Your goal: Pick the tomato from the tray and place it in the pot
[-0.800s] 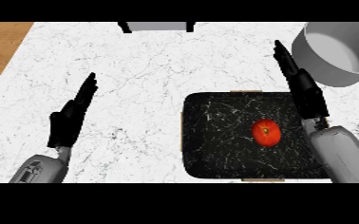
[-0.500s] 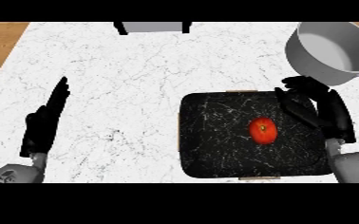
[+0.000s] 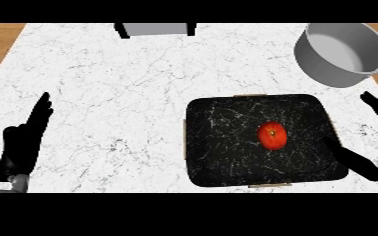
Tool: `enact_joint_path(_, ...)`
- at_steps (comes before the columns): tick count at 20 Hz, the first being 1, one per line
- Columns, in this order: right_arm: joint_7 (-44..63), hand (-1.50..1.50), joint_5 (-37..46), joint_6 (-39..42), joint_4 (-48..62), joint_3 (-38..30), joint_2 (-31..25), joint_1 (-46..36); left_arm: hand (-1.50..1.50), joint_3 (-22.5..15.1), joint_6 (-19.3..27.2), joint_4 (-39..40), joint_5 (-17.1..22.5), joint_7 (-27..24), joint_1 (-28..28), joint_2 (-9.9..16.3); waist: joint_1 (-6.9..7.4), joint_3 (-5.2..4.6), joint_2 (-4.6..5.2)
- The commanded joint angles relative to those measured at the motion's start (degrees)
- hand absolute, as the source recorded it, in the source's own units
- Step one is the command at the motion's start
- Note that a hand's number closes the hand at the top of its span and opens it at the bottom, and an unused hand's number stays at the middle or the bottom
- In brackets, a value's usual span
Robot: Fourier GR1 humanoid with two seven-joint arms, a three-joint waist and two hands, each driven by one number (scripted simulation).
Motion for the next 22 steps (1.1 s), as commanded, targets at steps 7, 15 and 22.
enact_joint_path(7, 28.9, -1.50, 16.3, 15.6, -27.7, 3.1, -7.3, 12.0, 0.00, 0.2, -0.6, -2.8, -1.1, 0.9, 1.6, 0.0, 2.45, 0.05, 1.05)
enact_joint_path(15, 51.9, -1.50, 8.3, 42.0, -28.5, 8.0, -9.7, -3.8, 0.00, -2.2, -1.5, -5.9, -2.4, 3.9, -0.6, -0.4, 6.32, -0.09, 1.81)
enact_joint_path(22, 65.2, -1.50, -1.9, 54.4, -22.5, 13.9, -2.8, -14.5, 0.00, -2.0, -1.6, -5.1, -2.7, 4.3, -1.7, -1.4, 6.38, 0.03, 1.76)
